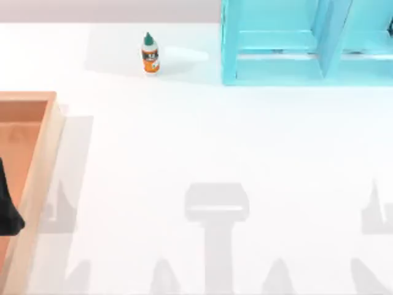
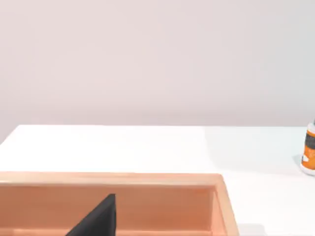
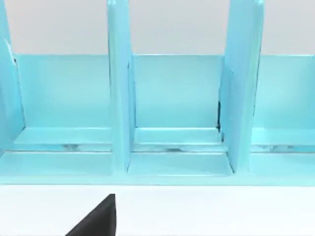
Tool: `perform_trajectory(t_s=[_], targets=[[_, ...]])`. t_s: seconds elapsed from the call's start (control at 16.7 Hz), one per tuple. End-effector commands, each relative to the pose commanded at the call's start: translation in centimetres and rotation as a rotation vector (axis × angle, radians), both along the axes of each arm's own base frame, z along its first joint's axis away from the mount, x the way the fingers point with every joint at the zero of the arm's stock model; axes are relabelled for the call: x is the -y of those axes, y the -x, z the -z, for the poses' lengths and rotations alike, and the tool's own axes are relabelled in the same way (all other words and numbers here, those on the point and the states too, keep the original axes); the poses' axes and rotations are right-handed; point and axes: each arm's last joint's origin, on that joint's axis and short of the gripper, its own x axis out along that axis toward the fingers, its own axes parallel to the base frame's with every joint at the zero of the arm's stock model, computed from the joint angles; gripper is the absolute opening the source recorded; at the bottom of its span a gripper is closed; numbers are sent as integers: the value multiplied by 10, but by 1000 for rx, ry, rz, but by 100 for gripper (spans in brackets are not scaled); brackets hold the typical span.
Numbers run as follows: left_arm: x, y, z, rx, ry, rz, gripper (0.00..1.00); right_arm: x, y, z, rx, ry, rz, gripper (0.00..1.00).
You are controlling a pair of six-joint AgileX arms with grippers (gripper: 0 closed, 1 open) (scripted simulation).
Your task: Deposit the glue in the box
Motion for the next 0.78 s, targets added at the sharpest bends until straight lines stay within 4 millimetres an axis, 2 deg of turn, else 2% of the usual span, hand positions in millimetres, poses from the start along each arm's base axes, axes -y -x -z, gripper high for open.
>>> perform_trajectory(t_s=[0.24, 0.48, 0.6, 0.78], targets=[[0, -1, -5, 3, 6, 0, 100, 0, 0, 0, 0, 0, 0, 100], [3, -10, -32, -1, 26, -2, 100, 0, 0, 0, 0, 0, 0, 100], [6, -24, -48, -28, 35, -5, 100, 0, 0, 0, 0, 0, 0, 100], [15, -59, -68, -89, 45, -7, 100, 0, 0, 0, 0, 0, 0, 100]])
